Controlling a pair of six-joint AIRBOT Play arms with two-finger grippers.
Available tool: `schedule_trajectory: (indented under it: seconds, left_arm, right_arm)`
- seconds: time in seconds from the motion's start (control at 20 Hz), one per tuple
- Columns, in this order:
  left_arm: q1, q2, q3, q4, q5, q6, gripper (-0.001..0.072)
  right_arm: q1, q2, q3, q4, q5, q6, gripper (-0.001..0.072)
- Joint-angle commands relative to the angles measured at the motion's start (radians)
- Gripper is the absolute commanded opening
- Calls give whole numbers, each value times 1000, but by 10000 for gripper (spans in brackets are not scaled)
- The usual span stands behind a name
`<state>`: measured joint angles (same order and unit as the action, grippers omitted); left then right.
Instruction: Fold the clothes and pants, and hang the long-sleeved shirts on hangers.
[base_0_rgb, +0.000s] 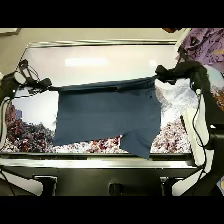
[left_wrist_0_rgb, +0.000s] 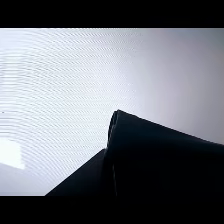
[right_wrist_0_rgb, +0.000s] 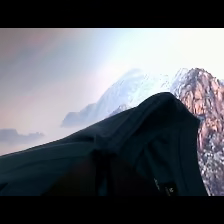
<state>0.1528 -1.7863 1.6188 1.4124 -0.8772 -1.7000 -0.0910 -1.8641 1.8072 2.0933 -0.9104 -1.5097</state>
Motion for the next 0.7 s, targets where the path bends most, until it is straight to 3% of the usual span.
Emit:
schedule_trajectory:
  seconds: [0.0,0.25,0.5,0.65]
  left_arm:
    - [-10,-82,69,2,36,-15,11]
    - [-11,-66,69,2,-219,-14,11]
    - [-18,-64,69,2,-487,-13,12]
    - [-32,-64,69,3,-577,-11,12]
  right_arm:
    - [10,-51,3,-75,90,42,23]
    - [10,-2,14,-229,-106,113,23]
    - [10,19,13,-307,-352,110,23]
    - [10,18,13,-336,-426,108,23]
